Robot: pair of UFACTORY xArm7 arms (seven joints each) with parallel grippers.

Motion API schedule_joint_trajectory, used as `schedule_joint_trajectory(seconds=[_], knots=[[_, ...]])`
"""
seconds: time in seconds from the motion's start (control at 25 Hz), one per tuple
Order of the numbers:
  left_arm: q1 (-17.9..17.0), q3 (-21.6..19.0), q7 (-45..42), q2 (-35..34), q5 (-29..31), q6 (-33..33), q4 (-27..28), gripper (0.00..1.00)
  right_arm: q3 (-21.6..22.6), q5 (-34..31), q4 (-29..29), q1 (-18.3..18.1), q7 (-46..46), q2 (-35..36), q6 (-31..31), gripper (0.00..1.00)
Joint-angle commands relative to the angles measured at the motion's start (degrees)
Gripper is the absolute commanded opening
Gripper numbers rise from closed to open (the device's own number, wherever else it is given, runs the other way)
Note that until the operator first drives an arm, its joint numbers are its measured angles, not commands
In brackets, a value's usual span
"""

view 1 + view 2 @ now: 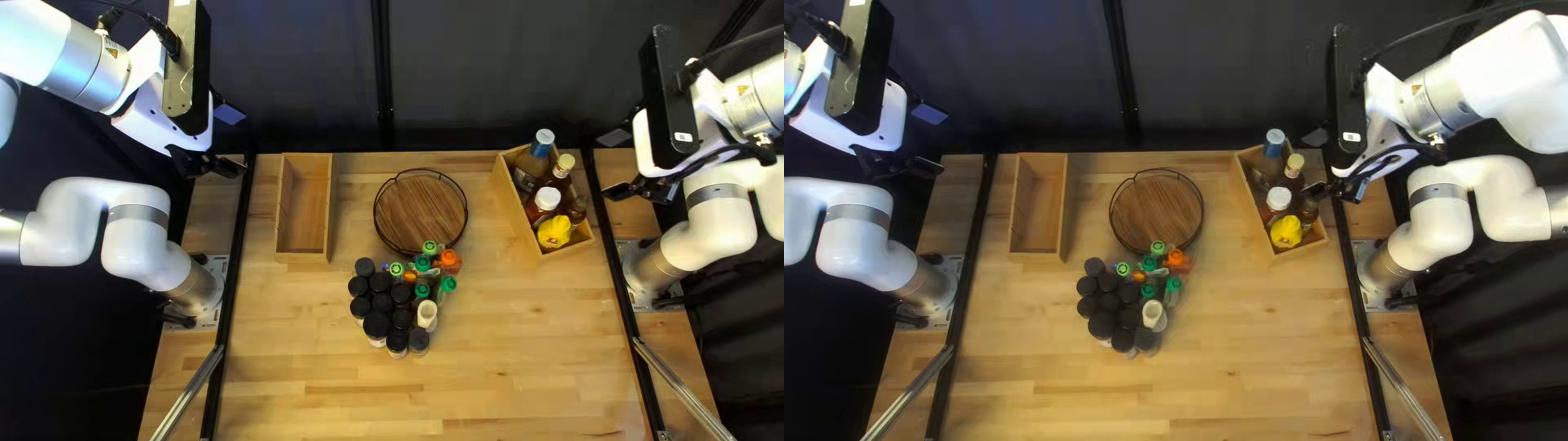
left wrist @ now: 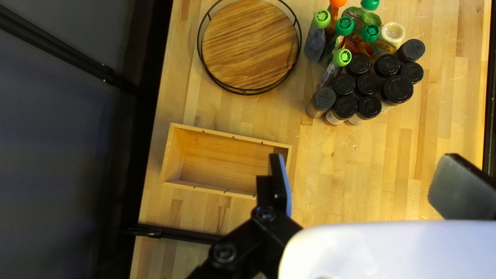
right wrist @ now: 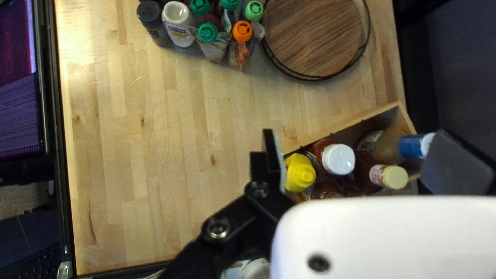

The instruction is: Separate condiments, baby food and spices and place it in 3 different racks/containers

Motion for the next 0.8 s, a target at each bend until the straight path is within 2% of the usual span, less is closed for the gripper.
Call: schedule_joint_trajectory(seconds=[0.04,0.8], knots=[[0.0,0.0,0.0,0.0,0.0,0.0,0.0,1.00,0.0,0.0,0.0,0.0,0.0,0.0,0.0,1.00],[0.1,0.2,-1.0,0.4,-0.9,-1.2,-0.2,1.00,0.0,0.0,0.0,0.0,0.0,0.0,0.0,1.00]])
